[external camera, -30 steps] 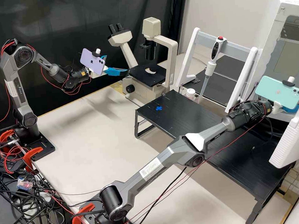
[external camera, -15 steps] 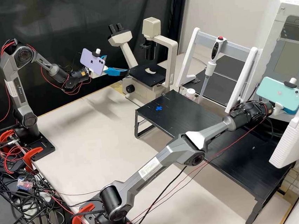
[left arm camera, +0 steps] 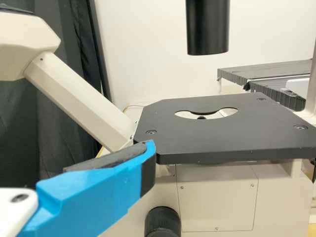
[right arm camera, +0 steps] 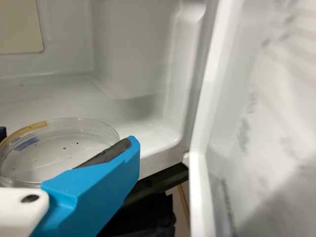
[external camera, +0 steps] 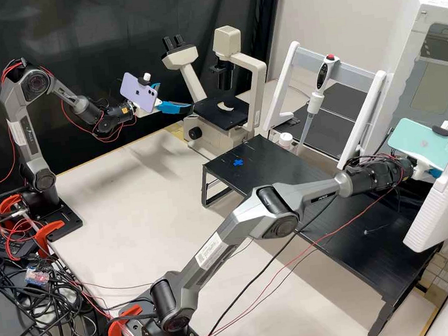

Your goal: Move the petri dish to the microscope

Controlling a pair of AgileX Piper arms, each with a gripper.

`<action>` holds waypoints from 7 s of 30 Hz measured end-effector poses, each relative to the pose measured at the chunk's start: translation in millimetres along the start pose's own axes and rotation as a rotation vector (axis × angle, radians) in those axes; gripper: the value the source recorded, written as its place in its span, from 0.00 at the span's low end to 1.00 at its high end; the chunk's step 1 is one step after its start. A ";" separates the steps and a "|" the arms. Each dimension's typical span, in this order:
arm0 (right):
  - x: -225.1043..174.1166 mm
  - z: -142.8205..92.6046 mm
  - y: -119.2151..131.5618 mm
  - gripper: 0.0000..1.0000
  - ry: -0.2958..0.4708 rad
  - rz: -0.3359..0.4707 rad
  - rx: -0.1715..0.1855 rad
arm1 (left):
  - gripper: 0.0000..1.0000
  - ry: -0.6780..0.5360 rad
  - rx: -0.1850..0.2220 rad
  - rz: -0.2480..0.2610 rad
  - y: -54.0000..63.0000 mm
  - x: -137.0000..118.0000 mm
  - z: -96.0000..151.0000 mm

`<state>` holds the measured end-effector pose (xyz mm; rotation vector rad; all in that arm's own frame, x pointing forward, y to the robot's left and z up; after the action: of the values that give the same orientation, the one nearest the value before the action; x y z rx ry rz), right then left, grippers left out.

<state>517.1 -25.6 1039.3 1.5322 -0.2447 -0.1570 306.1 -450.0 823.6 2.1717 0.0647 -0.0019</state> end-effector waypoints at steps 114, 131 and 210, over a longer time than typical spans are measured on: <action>-251.4 -291.8 -313.1 0.00 0.524 -0.531 -0.213 | 1.00 0.000 0.000 0.000 0.0 0.0 0.0; -228.8 -278.2 -379.6 0.00 0.622 -0.413 -0.199 | 1.00 0.000 0.000 0.000 0.0 0.0 0.0; -189.6 -288.0 -411.3 1.00 0.518 -0.416 -0.235 | 1.00 0.000 0.000 0.000 0.0 0.0 0.0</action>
<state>428.7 286.2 611.4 1.3210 0.4916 -0.1065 306.1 -450.0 823.6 2.1717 0.0647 -0.0019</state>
